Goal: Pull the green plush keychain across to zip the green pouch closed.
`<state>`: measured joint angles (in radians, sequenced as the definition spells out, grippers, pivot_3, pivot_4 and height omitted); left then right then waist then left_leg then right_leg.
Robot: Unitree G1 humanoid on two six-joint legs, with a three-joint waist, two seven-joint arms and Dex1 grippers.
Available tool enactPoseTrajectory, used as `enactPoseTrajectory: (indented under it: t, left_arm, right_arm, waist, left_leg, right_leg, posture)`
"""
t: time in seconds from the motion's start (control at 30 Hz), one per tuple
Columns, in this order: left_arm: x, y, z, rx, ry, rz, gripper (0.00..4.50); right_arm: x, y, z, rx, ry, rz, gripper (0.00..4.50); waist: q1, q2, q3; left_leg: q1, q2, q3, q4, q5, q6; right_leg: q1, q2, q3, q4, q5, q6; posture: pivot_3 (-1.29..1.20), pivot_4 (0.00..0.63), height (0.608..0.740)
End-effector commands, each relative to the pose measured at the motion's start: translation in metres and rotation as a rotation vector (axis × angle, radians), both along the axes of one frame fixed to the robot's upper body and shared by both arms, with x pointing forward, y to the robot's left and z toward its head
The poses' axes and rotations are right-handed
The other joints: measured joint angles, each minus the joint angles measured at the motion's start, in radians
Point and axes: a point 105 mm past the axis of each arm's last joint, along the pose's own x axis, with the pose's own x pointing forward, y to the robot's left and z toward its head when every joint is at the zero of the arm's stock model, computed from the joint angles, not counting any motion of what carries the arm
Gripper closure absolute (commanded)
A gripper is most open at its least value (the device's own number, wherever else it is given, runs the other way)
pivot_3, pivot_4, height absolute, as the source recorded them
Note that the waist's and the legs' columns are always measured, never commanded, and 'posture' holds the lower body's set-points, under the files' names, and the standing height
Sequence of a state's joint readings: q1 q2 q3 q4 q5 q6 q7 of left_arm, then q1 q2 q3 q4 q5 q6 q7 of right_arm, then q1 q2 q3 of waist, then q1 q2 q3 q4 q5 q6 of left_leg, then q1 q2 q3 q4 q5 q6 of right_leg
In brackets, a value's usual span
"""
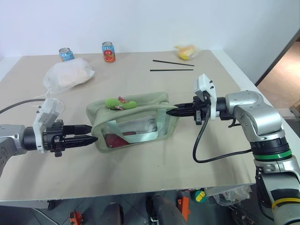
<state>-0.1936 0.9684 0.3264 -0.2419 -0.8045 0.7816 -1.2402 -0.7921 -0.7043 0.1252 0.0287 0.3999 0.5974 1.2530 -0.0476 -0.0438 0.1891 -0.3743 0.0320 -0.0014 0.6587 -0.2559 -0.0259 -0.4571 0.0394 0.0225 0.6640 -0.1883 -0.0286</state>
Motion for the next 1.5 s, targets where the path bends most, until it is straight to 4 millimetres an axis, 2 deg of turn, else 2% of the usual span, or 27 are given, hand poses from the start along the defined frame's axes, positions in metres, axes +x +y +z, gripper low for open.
enactPoseTrajectory:
  t: [0.03, 0.27, 0.37, 0.5, 0.53, 0.8, 0.97, 1.03, 1.1, 1.17, 1.2, 1.23, 1.37, 1.5]
  left_arm:
    - [0.005, 0.006, 0.013, -0.005, -0.062, 0.033, 2.28]
    - [0.009, -0.007, 0.004, 0.008, -0.093, 0.026, 2.28]
    - [0.008, -0.012, 0.006, -0.017, -0.105, 0.002, 2.98]
    - [0.008, -0.016, 0.002, -0.011, -0.111, 0.001, 4.36]
    - [0.008, -0.018, 0.001, -0.013, -0.111, 0.003, 4.48]
    - [0.011, -0.022, -0.007, -0.008, -0.116, 0.025, 4.48]
    - [0.011, -0.025, -0.012, -0.006, -0.118, 0.028, 4.48]
    - [0.011, -0.026, -0.015, 0.001, -0.116, 0.027, 4.5]
    - [0.01, -0.027, -0.018, 0.006, -0.115, 0.024, 4.5]
    - [0.011, -0.028, -0.021, 0.011, -0.113, 0.029, 4.5]
    - [0.011, -0.029, -0.023, 0.013, -0.111, 0.03, 4.5]
    - [0.01, -0.029, -0.025, 0.017, -0.11, 0.028, 4.5]
    - [0.01, -0.03, -0.032, 0.03, -0.11, 0.025, 4.5]
    - [0.011, -0.03, -0.032, 0.027, -0.114, 0.021, 4.5]
  right_arm:
    - [-0.003, -0.002, 0.012, 0.007, -0.044, 0.002, 4.5]
    - [-0.003, 0.0, 0.012, 0.01, -0.046, 0.003, 4.5]
    - [-0.002, 0.0, 0.012, 0.011, -0.047, 0.003, 4.5]
    - [-0.002, 0.0, 0.012, 0.011, -0.048, 0.002, 4.5]
    - [-0.002, 0.0, 0.012, 0.011, -0.048, 0.002, 4.5]
    - [-0.004, -0.001, 0.013, 0.015, -0.048, 0.008, 4.5]
    - [-0.005, -0.004, 0.023, 0.06, -0.076, 0.017, 4.5]
    - [-0.01, -0.008, 0.025, 0.058, -0.067, 0.036, 3.76]
    - [-0.011, -0.013, 0.026, 0.047, -0.074, 0.029, 3.26]
    - [-0.01, -0.02, 0.031, 0.057, -0.084, 0.013, 2.37]
    - [-0.01, -0.024, 0.036, 0.071, -0.09, 0.001, 2.14]
    - [-0.01, -0.027, 0.041, 0.083, -0.098, -0.002, 1.69]
    - [-0.01, -0.031, 0.071, 0.173, -0.159, -0.011, 0.43]
    - [-0.011, -0.014, 0.105, 0.308, -0.197, 0.057, 0.43]
  waist:
    - [0.0, 0.0, 0.0]
    - [0.0, 0.0, 0.0]
    - [0.0, 0.0, 0.0]
    - [0.0, 0.0, 0.0]
    - [0.0, 0.0, 0.0]
    - [0.002, 0.0, 0.0]
    - [0.002, 0.0, 0.0]
    - [0.004, 0.0, 0.0]
    - [0.005, 0.0, 0.0]
    - [0.007, 0.0, 0.0]
    - [0.007, 0.0, 0.0]
    - [0.007, 0.0, 0.0]
    - [0.007, 0.0, 0.0]
    - [0.005, 0.0, 0.0]
  left_leg:
    - [0.0, 0.0, 0.0, 0.0, 0.0, 0.0]
    - [0.0, 0.0, 0.0, 0.0, 0.0, 0.0]
    - [0.0, 0.0, 0.0, 0.0, 0.0, 0.0]
    - [0.0, 0.0, 0.0, 0.0, 0.0, 0.0]
    - [0.0, 0.0, 0.0, 0.0, 0.0, 0.0]
    - [0.0, -0.002, 0.0, 0.0, 0.0, 0.0]
    - [0.0, -0.002, 0.0, 0.0, 0.0, 0.0]
    - [0.0, -0.002, 0.0, 0.0, 0.0, 0.0]
    - [0.0, -0.003, 0.0, 0.0, 0.0, 0.0]
    - [0.0, -0.004, 0.0, 0.0, 0.0, 0.0]
    - [0.0, -0.004, 0.0, 0.0, 0.0, 0.0]
    - [0.001, -0.005, 0.0, 0.0, 0.0, 0.0]
    - [0.002, -0.006, 0.0, 0.001, 0.0, 0.0]
    - [0.004, -0.006, 0.001, 0.001, 0.001, 0.001]
  right_leg:
    - [0.0, 0.0, 0.0, 0.0, 0.0, 0.0]
    - [0.0, 0.0, 0.0, 0.0, 0.0, 0.0]
    - [0.0, 0.0, 0.0, 0.0, 0.0, 0.0]
    - [0.0, 0.0, 0.0, 0.0, 0.0, 0.0]
    - [0.0, 0.0, 0.0, 0.0, 0.0, 0.0]
    - [0.001, -0.002, 0.0, 0.0, 0.0, 0.001]
    - [0.001, -0.002, 0.0, 0.0, 0.0, 0.001]
    - [0.001, -0.003, 0.0, 0.0, 0.0, 0.001]
    - [0.001, -0.003, 0.0, 0.0, 0.0, 0.001]
    - [0.002, -0.005, -0.001, 0.0, 0.0, 0.001]
    - [0.002, -0.005, -0.001, 0.0, 0.0, 0.002]
    - [0.003, -0.006, -0.001, -0.001, 0.0, 0.002]
    - [0.005, -0.007, 0.0, -0.001, 0.0, 0.003]
    - [0.006, -0.006, 0.0, -0.001, 0.001, 0.004]
  posture:
    - [0.0, 0.15, 0.74]
    - [0.0, 0.15, 0.74]
    - [0.0, 0.15, 0.74]
    - [0.0, 0.15, 0.74]
    - [0.0, 0.15, 0.74]
    - [0.0, 0.15, 0.74]
    - [0.0, 0.15, 0.74]
    - [0.0, 0.15, 0.74]
    - [0.0, 0.15, 0.74]
    - [0.0, 0.15, 0.74]
    - [0.0, 0.15, 0.74]
    - [0.0, 0.15, 0.74]
    - [0.0, 0.15, 0.74]
    - [0.0, 0.15, 0.74]
